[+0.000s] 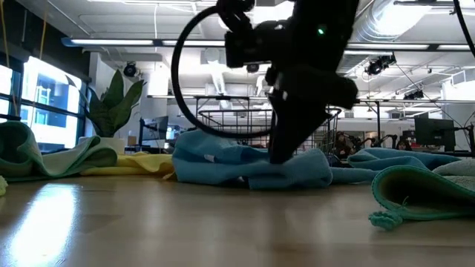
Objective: Fold microfiber towels
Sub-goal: Fold the bottom blue microfiber cloth
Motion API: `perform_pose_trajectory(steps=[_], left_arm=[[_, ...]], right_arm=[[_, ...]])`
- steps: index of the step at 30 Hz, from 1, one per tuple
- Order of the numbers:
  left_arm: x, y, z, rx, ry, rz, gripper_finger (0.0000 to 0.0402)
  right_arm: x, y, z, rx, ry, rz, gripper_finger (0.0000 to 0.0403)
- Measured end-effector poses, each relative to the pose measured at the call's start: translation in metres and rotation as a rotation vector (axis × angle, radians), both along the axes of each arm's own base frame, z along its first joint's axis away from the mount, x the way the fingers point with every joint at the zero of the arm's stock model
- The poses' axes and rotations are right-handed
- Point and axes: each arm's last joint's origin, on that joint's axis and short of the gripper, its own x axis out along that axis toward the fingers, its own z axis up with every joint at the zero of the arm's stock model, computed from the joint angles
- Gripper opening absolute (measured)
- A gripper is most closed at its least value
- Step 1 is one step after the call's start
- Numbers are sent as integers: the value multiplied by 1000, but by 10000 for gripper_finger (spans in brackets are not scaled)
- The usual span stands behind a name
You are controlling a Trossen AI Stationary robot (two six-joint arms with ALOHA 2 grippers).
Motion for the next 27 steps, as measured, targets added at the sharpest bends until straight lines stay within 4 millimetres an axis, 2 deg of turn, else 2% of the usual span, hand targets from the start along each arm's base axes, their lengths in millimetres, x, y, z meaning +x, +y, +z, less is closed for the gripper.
perform_pose_trajectory(steps=[5, 10, 13, 17, 19, 23, 25, 27], left_arm=[[3, 0, 5, -45, -55, 77, 131], [6, 1, 9, -50, -115, 126, 131], [9, 1, 12, -49, -160, 152, 131], [11, 1, 15, -65, -203, 186, 131], [12, 1, 17, -64, -223, 199, 131], [13, 2, 18, -49, -242, 231, 131], [13, 2, 18, -47, -244, 245, 131], [13, 2, 17, -52, -243, 253, 131]], right_arm=[[0, -1, -1, -81, -13, 69, 165], [-4, 2, 17, -62, -23, 222, 165], [-22, -7, 21, -43, 16, 268, 165], [-54, -32, 28, -6, 2, 211, 165], [-68, -44, 34, 28, -75, 155, 165], [-82, -58, 56, 173, -408, 75, 165], [-85, -56, 59, 220, -550, 132, 165], [-87, -52, 55, 202, -623, 216, 165]])
